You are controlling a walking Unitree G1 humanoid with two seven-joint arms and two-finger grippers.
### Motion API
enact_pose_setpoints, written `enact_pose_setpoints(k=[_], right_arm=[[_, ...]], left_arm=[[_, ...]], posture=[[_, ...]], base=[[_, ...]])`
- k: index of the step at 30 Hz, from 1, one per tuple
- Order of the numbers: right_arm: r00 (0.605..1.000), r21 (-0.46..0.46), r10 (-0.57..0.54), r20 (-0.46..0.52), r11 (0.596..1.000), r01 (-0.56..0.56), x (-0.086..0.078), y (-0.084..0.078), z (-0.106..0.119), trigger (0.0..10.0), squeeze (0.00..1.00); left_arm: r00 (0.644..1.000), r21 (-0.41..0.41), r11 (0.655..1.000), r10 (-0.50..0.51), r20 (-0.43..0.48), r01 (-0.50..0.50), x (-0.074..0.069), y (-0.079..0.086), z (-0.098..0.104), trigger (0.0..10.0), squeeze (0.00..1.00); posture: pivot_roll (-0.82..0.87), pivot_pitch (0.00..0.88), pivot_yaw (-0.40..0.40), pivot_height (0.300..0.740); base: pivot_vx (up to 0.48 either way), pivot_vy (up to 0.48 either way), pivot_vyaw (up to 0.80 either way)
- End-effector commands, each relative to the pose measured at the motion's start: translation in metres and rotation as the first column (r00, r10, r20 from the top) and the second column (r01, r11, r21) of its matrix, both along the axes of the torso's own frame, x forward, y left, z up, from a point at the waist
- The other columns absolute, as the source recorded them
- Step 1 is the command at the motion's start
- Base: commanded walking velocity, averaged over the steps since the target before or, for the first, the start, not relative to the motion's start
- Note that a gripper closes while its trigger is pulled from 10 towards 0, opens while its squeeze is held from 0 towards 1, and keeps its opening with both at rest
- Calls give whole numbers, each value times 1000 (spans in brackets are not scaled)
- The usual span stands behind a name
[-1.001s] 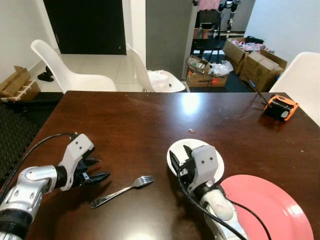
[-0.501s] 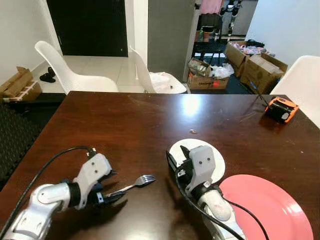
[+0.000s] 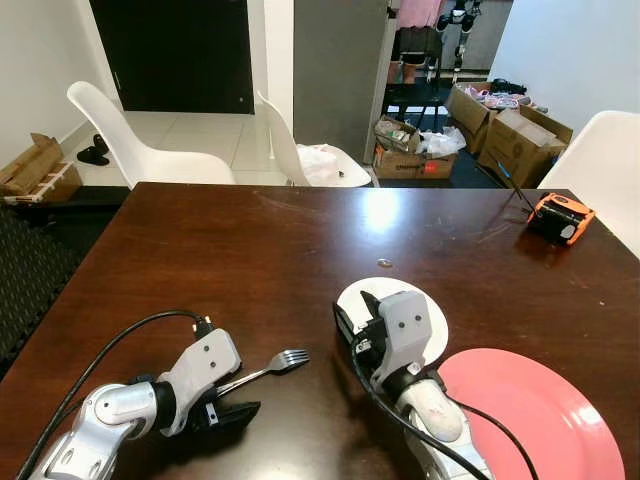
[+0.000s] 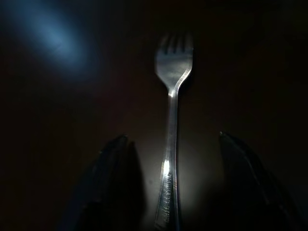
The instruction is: Setting the table
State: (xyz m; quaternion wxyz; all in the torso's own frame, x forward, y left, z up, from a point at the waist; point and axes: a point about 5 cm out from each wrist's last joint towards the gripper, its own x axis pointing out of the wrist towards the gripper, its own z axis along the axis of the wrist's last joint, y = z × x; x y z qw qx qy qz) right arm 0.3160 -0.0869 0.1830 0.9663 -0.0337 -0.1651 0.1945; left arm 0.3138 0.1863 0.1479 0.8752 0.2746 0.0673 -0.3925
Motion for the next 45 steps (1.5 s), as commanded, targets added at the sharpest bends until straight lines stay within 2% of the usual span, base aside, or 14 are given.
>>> enact_pose_setpoints(k=[1,2,18,22,23,25,26,30,33,34,35,39,42,45], right_arm=[[1000,10,-7,-21,1000,7,0,-1,-5,10000,0],[1000,11,-8,-21,1000,8,0,-2,-5,10000,0],[1000,18,-16,-20,1000,17,1,-3,-4,10000,0],[1000,21,-19,-18,1000,19,1,-3,-3,10000,0],[1000,22,-19,-16,1000,19,1,-2,-3,10000,0],[1000,24,-19,-15,1000,19,1,-2,-3,10000,0],[1000,27,-19,-12,999,19,1,-2,-2,10000,0],[1000,35,-15,-9,999,15,-1,1,-1,10000,0],[1000,50,-5,-4,999,5,-3,6,1,10000,0],[1000,50,-5,-4,999,5,-3,6,1,10000,0],[1000,56,4,-4,998,-4,-3,8,1,10000,0],[1000,58,9,-5,998,-9,-3,10,1,10000,0],[1000,63,13,-8,998,-13,-2,11,1,10000,0],[1000,64,12,-7,998,-12,0,11,2,10000,0]], left_arm=[[993,63,997,56,-107,-49,-6,7,-30,2078,0],[990,66,995,79,-113,-72,-6,8,-33,0,0],[984,42,994,102,-147,-97,-9,4,-40,0,0],[979,-34,989,141,-147,-147,-6,4,-35,0,0],[977,-76,982,160,-139,-172,-4,3,-30,9804,0],[974,-129,970,189,-125,-205,-2,3,-23,10000,0],[962,-206,942,246,-118,-266,2,4,-14,10000,0],[936,-276,894,334,-114,-353,5,8,-2,10000,0],[876,-354,804,466,-125,-478,5,17,12,10000,0],[876,-354,804,466,-125,-478,5,17,12,10000,0],[849,-364,771,510,-138,-523,1,21,15,10000,0],[835,-360,759,534,-133,-542,-1,22,17,10000,0],[844,-333,779,523,-122,-531,-5,20,15,10000,0],[815,-328,749,559,-152,-575,-3,22,11,10000,0]], posture=[[34,196,55,740],[32,195,54,740],[36,190,60,740],[34,188,64,740],[36,187,66,740],[37,187,67,740],[37,187,67,740],[40,184,71,740],[48,183,71,740],[48,183,71,740],[54,179,69,740],[56,178,68,740],[59,170,66,740],[58,161,67,740]], base=[[0,0,0],[0,0,0],[0,0,0],[0,0,0],[0,0,0],[0,0,0],[0,0,0],[0,0,0],[0,0,0],[0,0,0],[0,0,0],[0,0,0],[0,0,0],[0,0,0]])
